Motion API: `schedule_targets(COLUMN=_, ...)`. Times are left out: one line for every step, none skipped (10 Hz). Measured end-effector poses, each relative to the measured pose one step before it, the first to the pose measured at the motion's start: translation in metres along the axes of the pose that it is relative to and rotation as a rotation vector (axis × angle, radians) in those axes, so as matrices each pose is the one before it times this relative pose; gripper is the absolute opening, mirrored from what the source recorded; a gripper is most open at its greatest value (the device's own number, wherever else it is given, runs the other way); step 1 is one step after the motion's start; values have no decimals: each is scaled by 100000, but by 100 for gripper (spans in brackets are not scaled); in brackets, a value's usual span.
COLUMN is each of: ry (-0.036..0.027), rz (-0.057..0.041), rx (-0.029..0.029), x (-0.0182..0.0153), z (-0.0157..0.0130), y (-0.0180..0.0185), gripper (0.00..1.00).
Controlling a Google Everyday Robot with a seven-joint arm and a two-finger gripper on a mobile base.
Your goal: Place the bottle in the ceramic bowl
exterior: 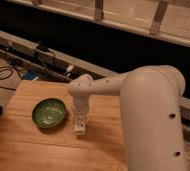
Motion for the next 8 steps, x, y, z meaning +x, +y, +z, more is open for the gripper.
schedule_targets(ry=-2008, rz=-113, rx=608, x=-339, z=-1356, y=-266, gripper=0)
schedule_targets(ry=-2896, rz=-1943, rx=-143, x=-602, z=-1603, y=544, gripper=0)
schedule_targets(ry=-1979, rz=-2501, rx=-83, x=-601, z=-1272, y=661, gripper=0)
schedule_targets(ry=-1181, rz=-3031, rx=3, x=-732, z=-873, y=882, gripper=0)
schedule_targets(ry=-987, rz=-3183, rx=-710, x=-819, z=-318, y=1243, gripper=0)
schedule_targets(ry=137, rz=-2911, rx=-191, x=-518, z=21, y=1054, gripper=0)
schedule_targets(ry=449, rz=-4767, rx=-811, x=-769, z=202, y=1870, gripper=0)
schedule_targets(ry=752, rz=-4657, rx=-1018, x=-621, z=325, y=1958, gripper=0)
